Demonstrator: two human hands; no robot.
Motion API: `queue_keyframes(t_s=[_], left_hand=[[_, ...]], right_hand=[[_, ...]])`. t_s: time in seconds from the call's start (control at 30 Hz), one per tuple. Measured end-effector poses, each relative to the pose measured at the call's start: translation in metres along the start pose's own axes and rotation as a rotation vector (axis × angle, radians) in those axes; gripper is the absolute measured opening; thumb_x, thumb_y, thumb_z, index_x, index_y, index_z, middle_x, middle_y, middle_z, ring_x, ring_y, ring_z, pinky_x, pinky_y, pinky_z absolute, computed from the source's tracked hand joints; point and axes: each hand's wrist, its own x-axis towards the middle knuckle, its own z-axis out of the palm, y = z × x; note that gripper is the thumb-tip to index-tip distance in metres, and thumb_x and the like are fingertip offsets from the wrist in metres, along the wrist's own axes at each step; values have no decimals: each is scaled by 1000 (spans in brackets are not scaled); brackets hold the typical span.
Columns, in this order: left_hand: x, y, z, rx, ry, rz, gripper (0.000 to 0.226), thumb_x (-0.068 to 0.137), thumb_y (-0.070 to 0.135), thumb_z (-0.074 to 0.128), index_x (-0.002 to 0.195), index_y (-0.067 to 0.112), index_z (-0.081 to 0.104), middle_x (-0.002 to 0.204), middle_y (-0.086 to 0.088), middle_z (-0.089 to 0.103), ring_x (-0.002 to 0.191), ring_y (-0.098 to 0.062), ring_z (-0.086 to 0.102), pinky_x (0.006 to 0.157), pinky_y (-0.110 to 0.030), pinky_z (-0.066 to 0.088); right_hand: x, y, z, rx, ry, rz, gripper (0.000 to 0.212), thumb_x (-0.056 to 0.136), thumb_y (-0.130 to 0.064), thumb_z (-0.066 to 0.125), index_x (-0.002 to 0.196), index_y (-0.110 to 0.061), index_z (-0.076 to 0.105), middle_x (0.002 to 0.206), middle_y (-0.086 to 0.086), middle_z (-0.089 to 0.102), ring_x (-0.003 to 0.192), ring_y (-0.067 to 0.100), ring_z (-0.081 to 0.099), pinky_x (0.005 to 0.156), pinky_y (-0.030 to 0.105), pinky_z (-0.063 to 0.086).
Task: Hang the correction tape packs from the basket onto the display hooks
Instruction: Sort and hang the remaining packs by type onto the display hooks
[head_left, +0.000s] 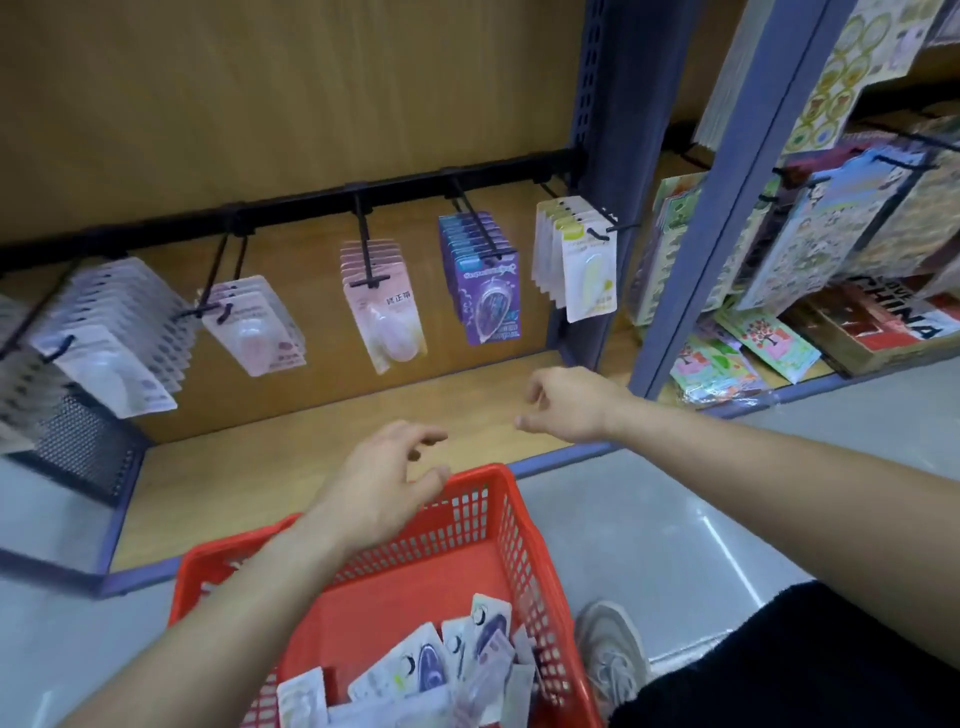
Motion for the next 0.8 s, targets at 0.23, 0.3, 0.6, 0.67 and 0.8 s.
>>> queue_keyframes(t_s=[0.23,0.3,0.6,0.67,0.8], left_hand=[[-99,-96,95,-150,-246,-311,46,91,33,75,131,14,63,116,2,66,94,-15,63,86,-27,49],[-110,-117,123,-202,-310,-408,53,91,33,75,137,13,58,123,-1,66,100,-17,63,78,-25,44],[-82,-136,229,-351,-550,-451,87,80,41,86,151,14,42,147,-3,54,132,-22,54,107,-32,44],[-77,-135,251,-397,-593,-478,97,76,39,88,155,17,35,147,0,52,133,-23,54,107,-34,44],[-71,-134,286,-416,-566,-496,116,65,41,93,157,23,24,153,-3,43,135,-25,50,111,-46,44]], right_hand=[[-46,-6,141,121,-165,78,48,91,-45,71,126,-15,59,119,8,64,113,27,63,92,36,50],[-58,3,181,205,2,144,47,91,-36,71,129,-13,59,124,11,62,118,30,60,99,39,49],[-85,6,248,450,390,358,54,88,-24,71,138,-13,53,130,11,56,118,30,57,102,45,47],[-86,13,251,561,280,448,33,93,-28,67,125,-20,60,117,2,68,106,25,67,94,43,54],[-82,21,256,601,214,496,13,100,-31,59,111,-26,62,102,-3,74,94,23,70,89,45,56]])
